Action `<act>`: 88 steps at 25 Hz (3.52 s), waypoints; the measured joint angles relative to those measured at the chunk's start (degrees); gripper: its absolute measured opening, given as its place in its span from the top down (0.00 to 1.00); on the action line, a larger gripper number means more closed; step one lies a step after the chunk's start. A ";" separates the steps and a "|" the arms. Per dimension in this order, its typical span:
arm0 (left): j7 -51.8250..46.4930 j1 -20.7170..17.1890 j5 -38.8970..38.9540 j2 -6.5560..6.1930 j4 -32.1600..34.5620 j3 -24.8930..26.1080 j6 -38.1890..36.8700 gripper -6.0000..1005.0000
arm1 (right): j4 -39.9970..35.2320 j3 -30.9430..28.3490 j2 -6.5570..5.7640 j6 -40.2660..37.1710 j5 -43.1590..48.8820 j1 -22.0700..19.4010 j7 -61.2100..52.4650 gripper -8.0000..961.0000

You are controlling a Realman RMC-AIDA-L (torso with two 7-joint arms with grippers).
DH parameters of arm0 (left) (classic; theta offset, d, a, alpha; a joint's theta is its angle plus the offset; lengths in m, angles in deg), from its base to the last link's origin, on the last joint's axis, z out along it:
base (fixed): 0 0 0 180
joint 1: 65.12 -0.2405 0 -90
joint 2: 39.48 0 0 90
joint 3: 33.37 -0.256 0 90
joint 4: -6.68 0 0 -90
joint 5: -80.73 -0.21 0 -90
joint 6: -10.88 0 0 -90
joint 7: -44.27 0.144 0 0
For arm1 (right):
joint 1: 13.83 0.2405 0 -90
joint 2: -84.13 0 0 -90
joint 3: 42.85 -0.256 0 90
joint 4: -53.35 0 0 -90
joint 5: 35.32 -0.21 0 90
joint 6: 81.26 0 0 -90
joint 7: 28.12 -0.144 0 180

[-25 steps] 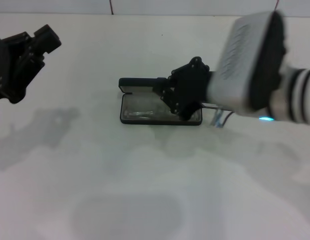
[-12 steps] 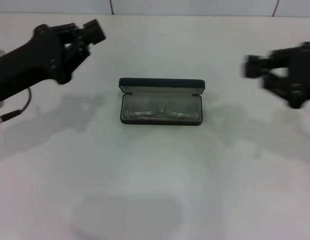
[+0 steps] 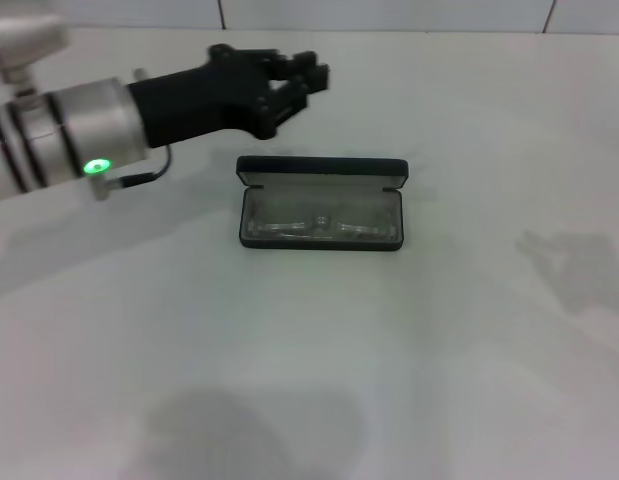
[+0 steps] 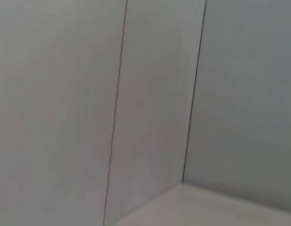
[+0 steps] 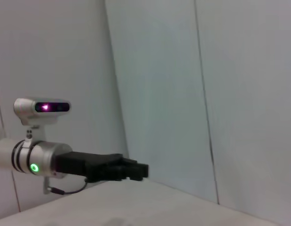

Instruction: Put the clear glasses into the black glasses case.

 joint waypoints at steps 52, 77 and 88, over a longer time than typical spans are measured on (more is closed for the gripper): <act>-11.42 3.51 -16.14 0.17 -2.30 -14.46 11.14 0.82 | 10.96 -0.74 0.01 -2.22 -0.44 2.54 6.05 0.88; -6.56 -12.29 -0.81 -1.86 21.08 -1.99 -37.36 0.52 | 19.88 2.63 0.46 -16.06 -2.05 13.42 6.27 0.44; -6.55 -10.99 0.20 -4.14 15.49 -0.14 -37.41 0.36 | 20.87 9.28 0.71 -15.92 -4.28 16.46 6.67 0.21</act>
